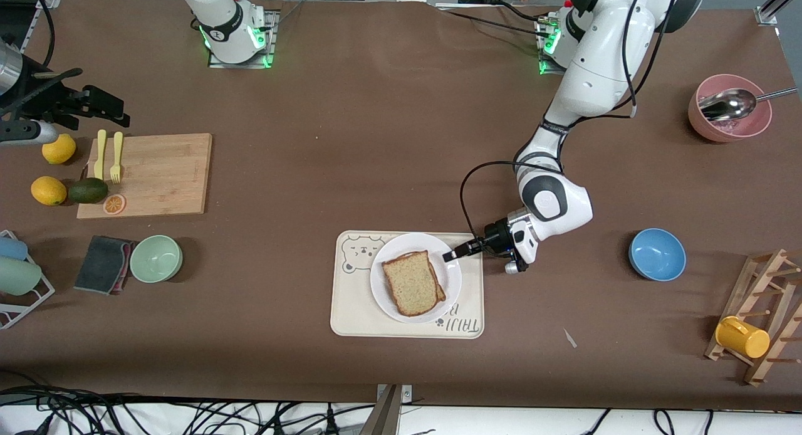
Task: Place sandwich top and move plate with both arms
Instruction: 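Slide the plate with the left gripper onto the cream bear tray, then open the left gripper to release the plate rim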
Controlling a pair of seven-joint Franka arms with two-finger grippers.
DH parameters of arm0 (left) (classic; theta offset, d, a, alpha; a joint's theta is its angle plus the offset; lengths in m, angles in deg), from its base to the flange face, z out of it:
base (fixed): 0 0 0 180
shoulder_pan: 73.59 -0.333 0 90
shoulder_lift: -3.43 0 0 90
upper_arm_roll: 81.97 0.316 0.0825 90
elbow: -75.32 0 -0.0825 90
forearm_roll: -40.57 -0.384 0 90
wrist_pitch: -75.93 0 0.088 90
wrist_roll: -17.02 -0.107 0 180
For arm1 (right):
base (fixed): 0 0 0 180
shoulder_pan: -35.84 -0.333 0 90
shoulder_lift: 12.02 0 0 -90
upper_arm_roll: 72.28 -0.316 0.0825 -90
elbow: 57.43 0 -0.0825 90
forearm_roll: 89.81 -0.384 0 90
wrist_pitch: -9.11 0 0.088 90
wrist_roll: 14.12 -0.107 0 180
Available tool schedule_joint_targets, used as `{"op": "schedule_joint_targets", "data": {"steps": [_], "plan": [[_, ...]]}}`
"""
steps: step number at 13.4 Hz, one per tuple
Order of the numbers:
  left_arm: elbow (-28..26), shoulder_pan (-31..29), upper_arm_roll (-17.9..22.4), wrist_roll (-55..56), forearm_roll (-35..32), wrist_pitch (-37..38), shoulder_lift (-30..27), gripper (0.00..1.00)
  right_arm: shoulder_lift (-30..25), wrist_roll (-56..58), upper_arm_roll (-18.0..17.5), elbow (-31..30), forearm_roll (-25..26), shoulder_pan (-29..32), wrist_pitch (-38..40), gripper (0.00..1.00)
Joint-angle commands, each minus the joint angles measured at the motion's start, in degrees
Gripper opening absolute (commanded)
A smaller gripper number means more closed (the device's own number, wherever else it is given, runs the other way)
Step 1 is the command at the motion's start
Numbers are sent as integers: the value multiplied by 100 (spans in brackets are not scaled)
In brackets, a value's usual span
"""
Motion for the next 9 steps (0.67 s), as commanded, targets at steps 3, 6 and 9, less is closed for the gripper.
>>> {"op": "schedule_joint_targets", "data": {"steps": [3, 6, 9], "plan": [[108, 45, 174, 87, -170, 11, 25, 0, 11, 19, -26, 123, -48, 0, 115, 100], [82, 45, 210, 87, -170, 11, 25, 0, 11, 46, -26, 123, -48, 0, 115, 100], [82, 53, 210, 87, -161, 11, 16, 21, 11, 11, -26, 123, -48, 0, 115, 100]]}}
